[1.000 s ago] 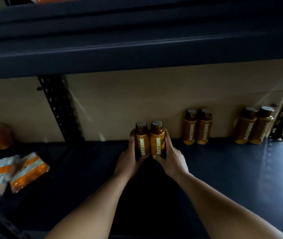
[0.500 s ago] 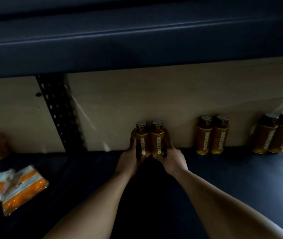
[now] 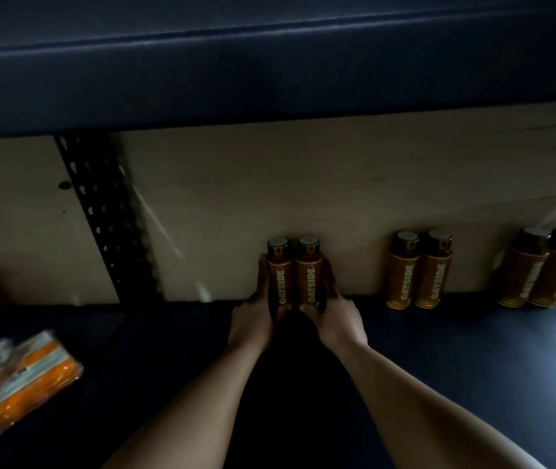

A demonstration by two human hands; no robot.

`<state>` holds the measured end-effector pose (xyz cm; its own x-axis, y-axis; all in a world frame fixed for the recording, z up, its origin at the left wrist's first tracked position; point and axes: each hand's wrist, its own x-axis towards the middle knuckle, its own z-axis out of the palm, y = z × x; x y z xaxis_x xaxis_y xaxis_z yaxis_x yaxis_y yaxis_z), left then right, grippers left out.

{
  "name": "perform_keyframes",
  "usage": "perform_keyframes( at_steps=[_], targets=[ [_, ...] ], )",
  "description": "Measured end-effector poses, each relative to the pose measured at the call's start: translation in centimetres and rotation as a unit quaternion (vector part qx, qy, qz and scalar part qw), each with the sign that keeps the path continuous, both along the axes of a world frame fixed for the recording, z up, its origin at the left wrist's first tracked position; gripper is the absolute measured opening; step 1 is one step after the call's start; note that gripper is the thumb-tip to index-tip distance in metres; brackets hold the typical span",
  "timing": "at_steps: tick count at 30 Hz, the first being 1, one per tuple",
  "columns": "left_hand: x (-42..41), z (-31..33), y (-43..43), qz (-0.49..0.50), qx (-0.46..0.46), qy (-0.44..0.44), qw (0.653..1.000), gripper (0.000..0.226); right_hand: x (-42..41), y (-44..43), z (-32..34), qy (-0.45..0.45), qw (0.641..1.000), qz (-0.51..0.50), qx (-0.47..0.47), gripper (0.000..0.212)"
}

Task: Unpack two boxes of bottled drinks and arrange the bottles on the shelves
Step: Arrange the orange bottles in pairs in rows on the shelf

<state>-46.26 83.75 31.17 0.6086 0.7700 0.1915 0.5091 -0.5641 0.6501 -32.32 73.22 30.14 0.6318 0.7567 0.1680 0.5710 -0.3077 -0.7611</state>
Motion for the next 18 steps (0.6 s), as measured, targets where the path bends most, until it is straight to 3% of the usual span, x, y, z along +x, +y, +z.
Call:
perform_keyframes(
  at_steps=[18],
  targets=[
    [-0.09,-1.07,0.91,-0.019,0.010,-0.046,0.999,0.105,0.45,0.11,-0.47,0.014,0.999,0.016,0.023,0.055]
  ],
)
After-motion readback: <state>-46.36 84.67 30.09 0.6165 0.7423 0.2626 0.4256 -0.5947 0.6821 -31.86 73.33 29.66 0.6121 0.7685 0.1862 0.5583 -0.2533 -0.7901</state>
